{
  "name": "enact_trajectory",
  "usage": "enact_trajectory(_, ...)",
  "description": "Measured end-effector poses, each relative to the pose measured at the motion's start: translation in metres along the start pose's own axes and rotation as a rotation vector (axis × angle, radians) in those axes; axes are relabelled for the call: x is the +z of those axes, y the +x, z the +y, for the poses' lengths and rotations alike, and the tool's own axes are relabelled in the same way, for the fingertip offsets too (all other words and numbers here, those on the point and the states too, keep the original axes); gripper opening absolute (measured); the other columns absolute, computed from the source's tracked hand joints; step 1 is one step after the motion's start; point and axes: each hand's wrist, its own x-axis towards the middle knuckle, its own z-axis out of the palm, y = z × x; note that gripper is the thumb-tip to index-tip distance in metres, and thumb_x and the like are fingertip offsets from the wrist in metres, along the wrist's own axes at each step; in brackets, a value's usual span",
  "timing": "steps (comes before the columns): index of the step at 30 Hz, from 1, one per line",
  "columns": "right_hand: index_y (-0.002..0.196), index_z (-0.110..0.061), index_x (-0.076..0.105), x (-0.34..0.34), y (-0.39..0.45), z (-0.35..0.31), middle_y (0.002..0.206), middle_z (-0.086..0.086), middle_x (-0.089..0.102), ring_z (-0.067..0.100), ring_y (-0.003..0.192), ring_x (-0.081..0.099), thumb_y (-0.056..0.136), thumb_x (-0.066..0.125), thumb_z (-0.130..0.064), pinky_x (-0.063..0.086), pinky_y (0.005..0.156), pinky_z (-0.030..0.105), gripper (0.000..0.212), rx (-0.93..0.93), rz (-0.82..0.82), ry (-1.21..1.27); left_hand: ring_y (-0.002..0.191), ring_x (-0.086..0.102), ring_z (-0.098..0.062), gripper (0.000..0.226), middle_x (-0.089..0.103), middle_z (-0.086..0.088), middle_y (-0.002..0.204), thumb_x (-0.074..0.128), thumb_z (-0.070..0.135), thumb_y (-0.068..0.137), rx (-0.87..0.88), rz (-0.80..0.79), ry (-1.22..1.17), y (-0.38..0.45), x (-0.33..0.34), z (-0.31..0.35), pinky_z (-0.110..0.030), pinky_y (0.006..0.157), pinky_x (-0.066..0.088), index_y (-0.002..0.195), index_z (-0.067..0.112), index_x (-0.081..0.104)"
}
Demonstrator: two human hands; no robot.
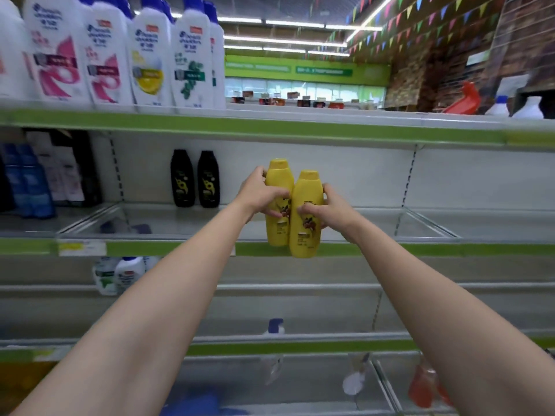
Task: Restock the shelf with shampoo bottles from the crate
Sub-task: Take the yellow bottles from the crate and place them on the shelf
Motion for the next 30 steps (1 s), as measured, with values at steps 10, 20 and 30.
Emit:
enact_trajectory(10, 0.123, -0.012, 0.043, 0.036, 0.062, -0.015, 0.116, 0.009, 0.058, 0.025, 0.105, 0.058, 0.083, 0.069, -0.029, 0.051, 0.080, 0.038, 0.051, -0.031, 0.012, 0.023, 0.101, 0.062, -0.035, 0.055, 0.051, -0.016, 0.118, 0.071, 0.004, 0.080, -0.025, 0.029, -0.091, 0.052, -0.038, -0.028, -0.033, 0.057, 0.061, 0.126, 0.007, 0.041)
enact_trajectory(20, 0.114, -0.019, 0.045, 0.074, 0.120, 0.010, 0.108, 0.006, 0.062, 0.026, 0.102, 0.061, 0.084, 0.068, -0.027, 0.052, 0.090, 0.043, 0.038, -0.003, 0.032, 0.089, 0.097, 0.058, -0.029, 0.049, 0.054, -0.006, 0.110, 0.065, 0.014, 0.087, -0.095, 0.063, 0.013, 0.114, -0.053, -0.066, -0.042, 0.066, 0.059, 0.131, 0.020, 0.044)
enact_trajectory(30, 0.114, -0.019, 0.039, 0.102, 0.169, 0.026, 0.119, 0.013, 0.061, 0.032, 0.108, 0.060, 0.083, 0.071, -0.022, 0.050, 0.095, 0.051, 0.045, 0.026, -0.036, 0.156, 0.110, 0.058, -0.034, 0.056, 0.052, -0.010, 0.123, 0.060, 0.009, 0.090, -0.078, 0.074, 0.032, 0.160, -0.072, -0.103, -0.050, 0.083, 0.056, 0.139, 0.021, 0.034)
